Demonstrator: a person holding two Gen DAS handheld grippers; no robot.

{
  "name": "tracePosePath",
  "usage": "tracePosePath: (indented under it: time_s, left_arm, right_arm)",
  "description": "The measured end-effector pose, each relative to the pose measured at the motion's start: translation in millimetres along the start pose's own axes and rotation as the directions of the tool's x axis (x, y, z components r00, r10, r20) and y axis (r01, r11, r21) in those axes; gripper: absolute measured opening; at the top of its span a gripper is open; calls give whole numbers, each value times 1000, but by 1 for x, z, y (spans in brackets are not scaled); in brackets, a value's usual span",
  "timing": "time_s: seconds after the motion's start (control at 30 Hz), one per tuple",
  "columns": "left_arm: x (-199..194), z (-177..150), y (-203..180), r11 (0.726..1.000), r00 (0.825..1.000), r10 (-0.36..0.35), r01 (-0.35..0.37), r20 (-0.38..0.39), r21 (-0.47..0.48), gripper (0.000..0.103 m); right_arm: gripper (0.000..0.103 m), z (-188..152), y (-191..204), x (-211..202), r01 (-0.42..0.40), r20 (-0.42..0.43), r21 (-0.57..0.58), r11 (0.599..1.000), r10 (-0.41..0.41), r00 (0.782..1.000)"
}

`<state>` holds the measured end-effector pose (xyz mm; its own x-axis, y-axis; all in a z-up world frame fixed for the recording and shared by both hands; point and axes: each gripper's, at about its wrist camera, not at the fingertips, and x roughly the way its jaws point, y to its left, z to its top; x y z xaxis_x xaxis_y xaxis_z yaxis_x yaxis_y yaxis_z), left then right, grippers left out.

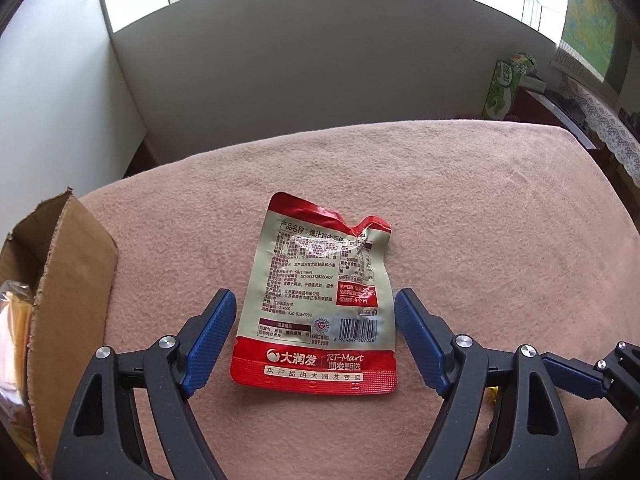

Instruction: Organize snacks

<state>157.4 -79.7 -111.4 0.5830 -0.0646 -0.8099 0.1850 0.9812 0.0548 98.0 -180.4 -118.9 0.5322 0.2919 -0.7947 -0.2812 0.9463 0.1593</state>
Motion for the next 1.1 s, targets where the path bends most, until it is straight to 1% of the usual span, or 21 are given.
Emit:
tracePosePath:
  time_s: [0.07,0.13,0.27,0.37,0.4,0.43,0.57,0.73,0.83,0.93,1.1]
  left_arm:
    - [2,1,-1,1000,1000,0,0,-8,3,82]
    - [4,2,-2,1000,1000,4,-4,-11,-1,86]
    - [4,1,2,1000,1000,-11,11,-16,-12,86]
    - [1,-2,2,1000,1000,0,0,-5,2,85]
    - [-2,-4,3,1000,1000,-9,9,-1,7,80]
    - [-4,-6,4,1000,1000,-18,18,2,13,76]
    - [-9,-9,3,1000,1000,-4,4,22,19,73]
    - [-15,-12,5,1000,999,1,-2,40,11,64]
    - [-17,-13,7,1000,999,-5,5,38,4,63]
    - [-19,-14,9,1000,999,-9,9,40,-3,60]
    - [-23,-12,8,999,999,-24,25,47,-22,59]
  right_arm:
    - [44,0,2,0,10,-1,-9,1000,-10,1000]
    - [45,0,3,1,15,1,-17,1000,-15,1000]
    - [45,0,4,1,16,2,-18,1000,-16,1000]
    - [45,-1,4,0,19,3,-18,1000,-19,1000]
    - [44,-1,4,0,18,4,-17,1000,-18,1000]
    - [41,-1,3,0,21,6,-15,1000,-21,1000]
    - [29,-1,-2,-2,25,9,-3,1000,-25,1000]
    - [27,-2,-7,-5,12,19,10,1000,-12,1000]
    - [27,-3,-6,-7,18,25,5,1000,-18,1000]
    - [27,-5,-7,-10,18,34,13,1000,-19,999]
    - [27,-5,-12,-16,21,54,24,999,-23,998]
